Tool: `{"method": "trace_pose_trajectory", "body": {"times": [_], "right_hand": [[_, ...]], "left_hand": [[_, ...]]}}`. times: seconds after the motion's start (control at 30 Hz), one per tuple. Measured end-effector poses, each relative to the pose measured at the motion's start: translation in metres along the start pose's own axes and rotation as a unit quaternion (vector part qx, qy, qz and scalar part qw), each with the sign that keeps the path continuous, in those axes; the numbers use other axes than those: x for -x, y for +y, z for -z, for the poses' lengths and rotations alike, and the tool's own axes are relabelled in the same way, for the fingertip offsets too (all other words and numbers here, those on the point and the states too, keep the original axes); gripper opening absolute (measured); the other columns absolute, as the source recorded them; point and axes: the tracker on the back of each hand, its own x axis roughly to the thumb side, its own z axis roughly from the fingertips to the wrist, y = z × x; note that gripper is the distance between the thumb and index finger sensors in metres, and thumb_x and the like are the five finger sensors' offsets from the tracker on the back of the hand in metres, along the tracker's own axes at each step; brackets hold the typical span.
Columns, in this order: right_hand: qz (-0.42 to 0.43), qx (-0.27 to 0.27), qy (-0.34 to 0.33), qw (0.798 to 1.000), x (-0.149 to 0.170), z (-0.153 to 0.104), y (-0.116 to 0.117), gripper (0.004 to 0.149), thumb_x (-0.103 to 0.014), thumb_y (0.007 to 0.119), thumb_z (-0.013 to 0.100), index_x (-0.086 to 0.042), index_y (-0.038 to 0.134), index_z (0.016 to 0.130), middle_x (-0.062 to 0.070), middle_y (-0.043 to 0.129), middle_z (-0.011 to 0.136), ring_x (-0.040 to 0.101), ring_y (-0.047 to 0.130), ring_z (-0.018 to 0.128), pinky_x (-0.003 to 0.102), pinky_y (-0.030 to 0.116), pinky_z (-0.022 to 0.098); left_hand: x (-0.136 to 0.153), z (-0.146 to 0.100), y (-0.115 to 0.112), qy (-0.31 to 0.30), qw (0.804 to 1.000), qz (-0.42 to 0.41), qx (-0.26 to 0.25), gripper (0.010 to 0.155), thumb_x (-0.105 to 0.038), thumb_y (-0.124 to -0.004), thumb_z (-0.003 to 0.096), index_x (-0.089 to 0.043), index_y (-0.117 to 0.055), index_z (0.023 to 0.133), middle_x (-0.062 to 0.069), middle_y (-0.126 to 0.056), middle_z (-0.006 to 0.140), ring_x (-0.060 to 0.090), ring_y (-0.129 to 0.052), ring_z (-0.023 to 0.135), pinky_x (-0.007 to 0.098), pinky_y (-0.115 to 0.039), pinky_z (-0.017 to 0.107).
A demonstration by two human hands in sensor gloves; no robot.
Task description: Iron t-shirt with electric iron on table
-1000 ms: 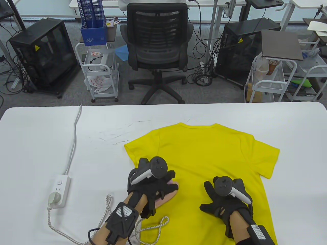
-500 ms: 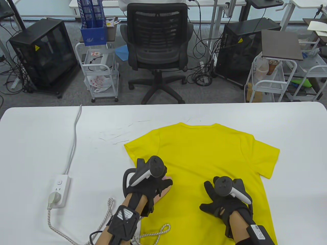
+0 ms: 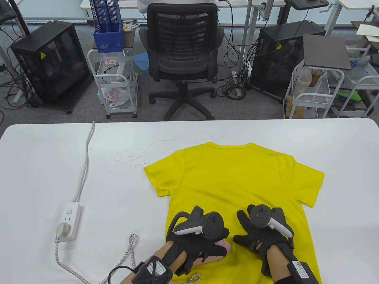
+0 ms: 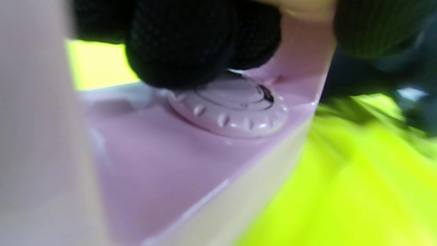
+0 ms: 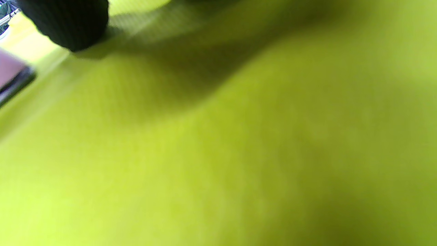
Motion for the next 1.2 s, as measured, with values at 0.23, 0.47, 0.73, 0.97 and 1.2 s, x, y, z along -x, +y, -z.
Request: {"method": "trace_pose_trajectory", "body": {"times": [0.23, 0.47, 0.73, 0.97, 1.2], "right_hand": [[0.002, 0.002, -0.003, 1.0, 0.001, 0.0, 0.0, 0.084, -0.064, 0.073, 0.044, -0.042, 0.017, 0.102, 0.0, -0.007, 0.107, 0.03, -0.012, 0.094, 0.061, 0.001, 0.063], [0.006, 0.003, -0.003, 1.0, 0.001, 0.0, 0.0, 0.083, -0.064, 0.073, 0.044, -0.042, 0.017, 0.101, 0.0, -0.007, 0.107, 0.03, -0.013, 0.094, 0.061, 0.001, 0.062], [0.005, 0.004, -0.004, 1.0, 0.001, 0.0, 0.0, 0.084, -0.064, 0.073, 0.044, -0.042, 0.017, 0.101, 0.001, -0.007, 0.107, 0.03, -0.012, 0.094, 0.061, 0.001, 0.063], [0.005, 0.006, -0.004, 1.0, 0.002, -0.001, 0.0, 0.083, -0.064, 0.073, 0.044, -0.042, 0.017, 0.102, 0.0, -0.006, 0.107, 0.029, -0.012, 0.094, 0.061, 0.001, 0.063], [0.007, 0.003, -0.002, 1.0, 0.002, 0.0, 0.0, 0.083, -0.064, 0.072, 0.045, -0.042, 0.016, 0.102, 0.0, -0.007, 0.107, 0.029, -0.013, 0.094, 0.061, 0.0, 0.063]], "left_hand": [[0.074, -0.002, 0.009, 0.129, 0.982, -0.14, -0.017, 0.071, -0.065, -0.08, 0.0398, -0.035, -0.064, 0.102, -0.004, -0.095, 0.065, 0.018, -0.103, 0.031, 0.044, -0.087, 0.037], [-0.009, -0.001, -0.01, -0.049, 0.995, -0.071, 0.048, 0.071, -0.066, -0.077, 0.0397, -0.035, -0.063, 0.102, -0.007, -0.095, 0.065, 0.015, -0.104, 0.032, 0.041, -0.088, 0.038], [-0.028, -0.006, -0.01, -0.059, 0.998, -0.005, 0.021, 0.072, -0.067, -0.078, 0.0373, -0.037, -0.064, 0.101, -0.007, -0.096, 0.065, 0.016, -0.105, 0.032, 0.043, -0.088, 0.038], [0.067, -0.002, 0.01, 0.16, 0.983, -0.088, -0.033, 0.073, -0.063, -0.082, 0.0384, -0.034, -0.061, 0.102, -0.006, -0.094, 0.066, 0.017, -0.103, 0.033, 0.044, -0.087, 0.039], [0.024, -0.003, -0.003, 0.029, 0.994, -0.1, 0.027, 0.072, -0.064, -0.08, 0.0399, -0.034, -0.062, 0.102, -0.006, -0.094, 0.065, 0.015, -0.103, 0.032, 0.042, -0.088, 0.037]]}}
